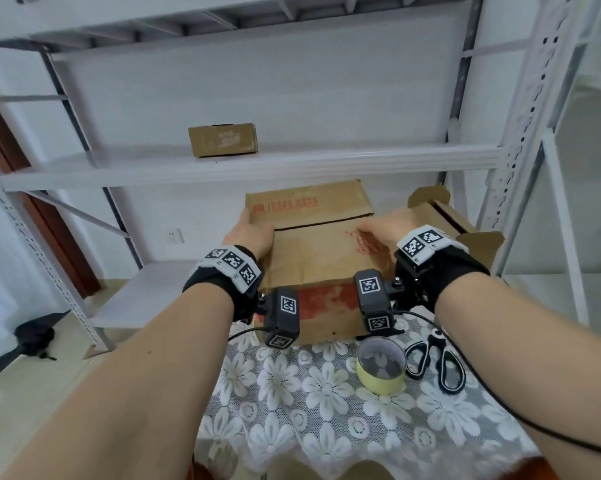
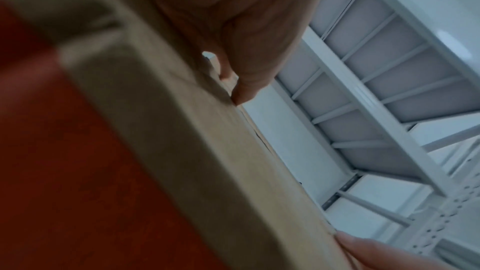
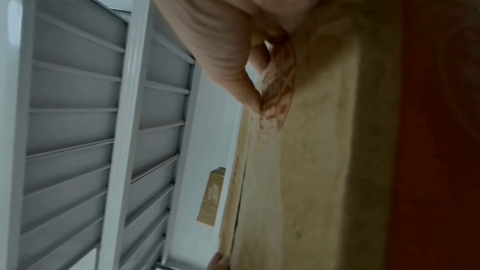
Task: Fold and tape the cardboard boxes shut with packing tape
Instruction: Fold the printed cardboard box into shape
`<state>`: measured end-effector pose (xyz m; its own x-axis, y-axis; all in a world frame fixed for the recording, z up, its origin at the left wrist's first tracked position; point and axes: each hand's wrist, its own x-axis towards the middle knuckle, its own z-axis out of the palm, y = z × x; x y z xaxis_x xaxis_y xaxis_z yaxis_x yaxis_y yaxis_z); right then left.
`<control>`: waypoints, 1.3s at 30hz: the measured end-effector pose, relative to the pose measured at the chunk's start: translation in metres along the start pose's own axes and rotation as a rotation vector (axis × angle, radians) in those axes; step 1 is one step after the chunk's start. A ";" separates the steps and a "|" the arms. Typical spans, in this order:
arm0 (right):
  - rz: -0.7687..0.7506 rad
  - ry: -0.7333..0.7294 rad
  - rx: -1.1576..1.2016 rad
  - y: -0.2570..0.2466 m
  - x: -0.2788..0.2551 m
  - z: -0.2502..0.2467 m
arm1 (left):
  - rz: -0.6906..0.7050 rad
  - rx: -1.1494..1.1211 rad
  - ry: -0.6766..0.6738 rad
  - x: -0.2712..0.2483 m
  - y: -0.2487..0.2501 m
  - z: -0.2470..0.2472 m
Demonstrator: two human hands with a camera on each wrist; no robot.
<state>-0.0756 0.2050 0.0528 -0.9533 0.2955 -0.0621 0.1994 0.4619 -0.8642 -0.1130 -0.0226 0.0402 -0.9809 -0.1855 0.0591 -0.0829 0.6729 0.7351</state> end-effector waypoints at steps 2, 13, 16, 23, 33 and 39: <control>0.018 -0.056 0.081 0.005 0.005 0.008 | -0.013 0.150 -0.062 0.004 -0.008 0.005; -0.020 0.094 -0.019 0.021 0.018 0.018 | 0.369 0.664 -0.330 -0.012 0.018 0.030; -0.055 0.111 0.023 0.027 0.019 0.019 | 0.400 0.689 -0.495 -0.022 0.025 0.033; -0.186 0.085 -0.063 0.033 0.020 0.020 | 0.437 0.775 -0.458 -0.019 0.024 0.042; -0.036 0.233 0.060 0.043 0.029 0.011 | 0.425 0.723 -0.402 -0.020 0.023 0.047; 0.218 -0.134 -0.012 0.098 0.015 -0.005 | 0.428 0.732 -0.402 -0.021 0.022 0.048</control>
<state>-0.0694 0.2589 -0.0301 -0.9087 0.2762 -0.3130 0.4058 0.4092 -0.8172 -0.1030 0.0300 0.0226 -0.9294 0.3515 -0.1123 0.3430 0.9352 0.0885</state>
